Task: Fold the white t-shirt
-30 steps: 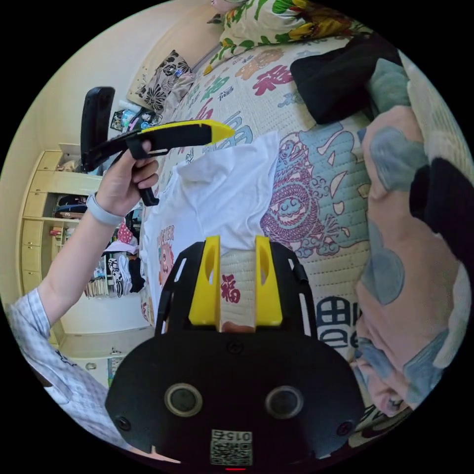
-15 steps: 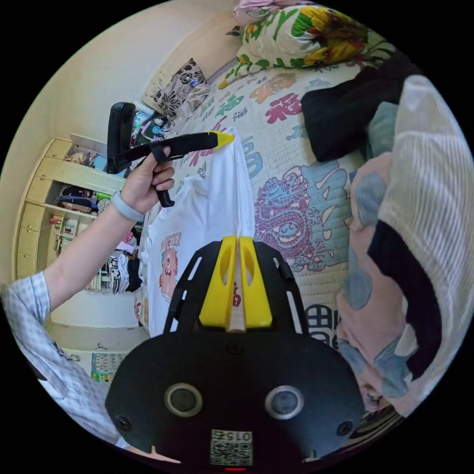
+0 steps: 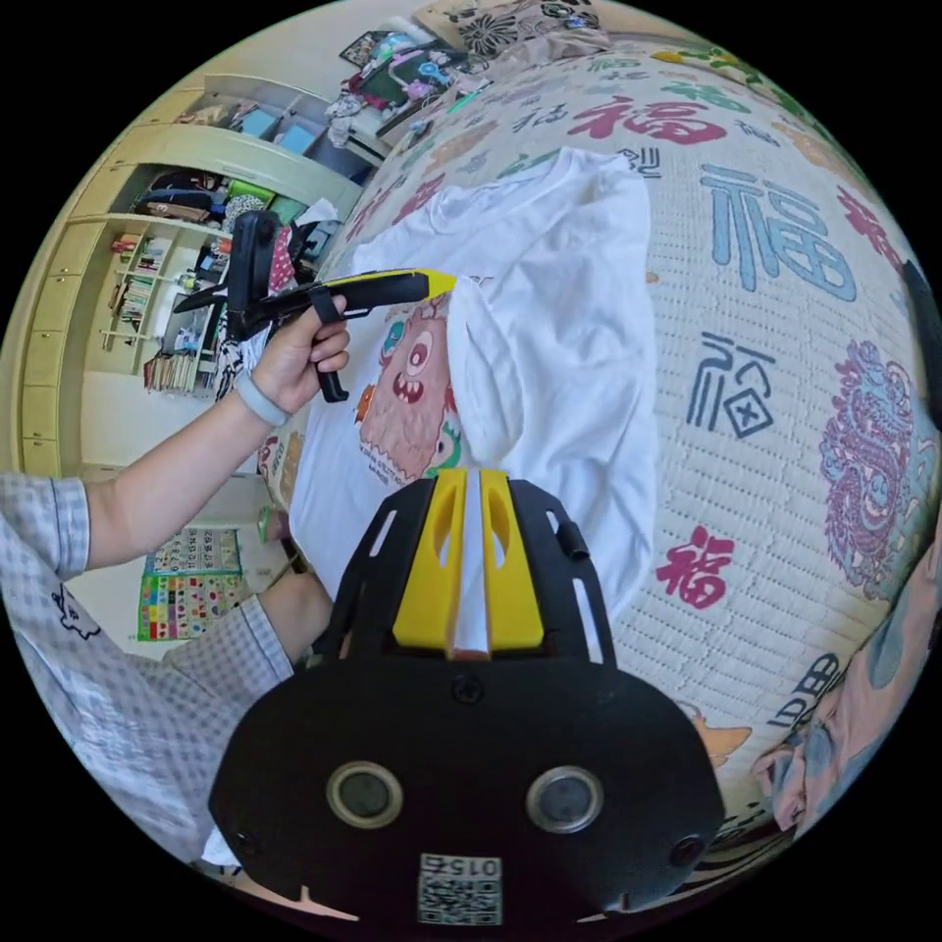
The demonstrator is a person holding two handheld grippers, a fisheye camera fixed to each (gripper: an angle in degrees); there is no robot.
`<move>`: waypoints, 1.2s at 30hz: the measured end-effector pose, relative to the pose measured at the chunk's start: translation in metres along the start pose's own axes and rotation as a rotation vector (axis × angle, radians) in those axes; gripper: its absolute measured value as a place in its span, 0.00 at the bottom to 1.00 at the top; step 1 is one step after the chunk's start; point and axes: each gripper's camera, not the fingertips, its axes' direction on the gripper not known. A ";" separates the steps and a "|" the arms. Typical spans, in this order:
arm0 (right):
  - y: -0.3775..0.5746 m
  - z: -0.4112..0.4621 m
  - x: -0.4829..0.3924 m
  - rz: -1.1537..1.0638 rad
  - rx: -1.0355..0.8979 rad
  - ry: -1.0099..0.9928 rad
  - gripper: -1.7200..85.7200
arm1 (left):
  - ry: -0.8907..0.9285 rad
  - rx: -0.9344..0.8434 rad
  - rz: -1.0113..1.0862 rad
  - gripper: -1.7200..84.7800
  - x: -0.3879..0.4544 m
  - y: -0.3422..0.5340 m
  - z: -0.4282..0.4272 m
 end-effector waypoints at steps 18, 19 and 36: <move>-0.047 0.165 0.064 0.004 -0.266 -0.001 0.01 | -0.038 -0.082 0.041 0.03 0.056 0.007 -0.139; -0.047 0.168 0.069 0.003 -0.232 -0.021 0.01 | -0.044 -0.059 0.028 0.03 0.058 0.010 -0.161; -0.134 0.284 0.174 0.195 -0.174 0.085 0.02 | 0.185 0.139 -0.211 0.03 0.075 -0.025 -0.316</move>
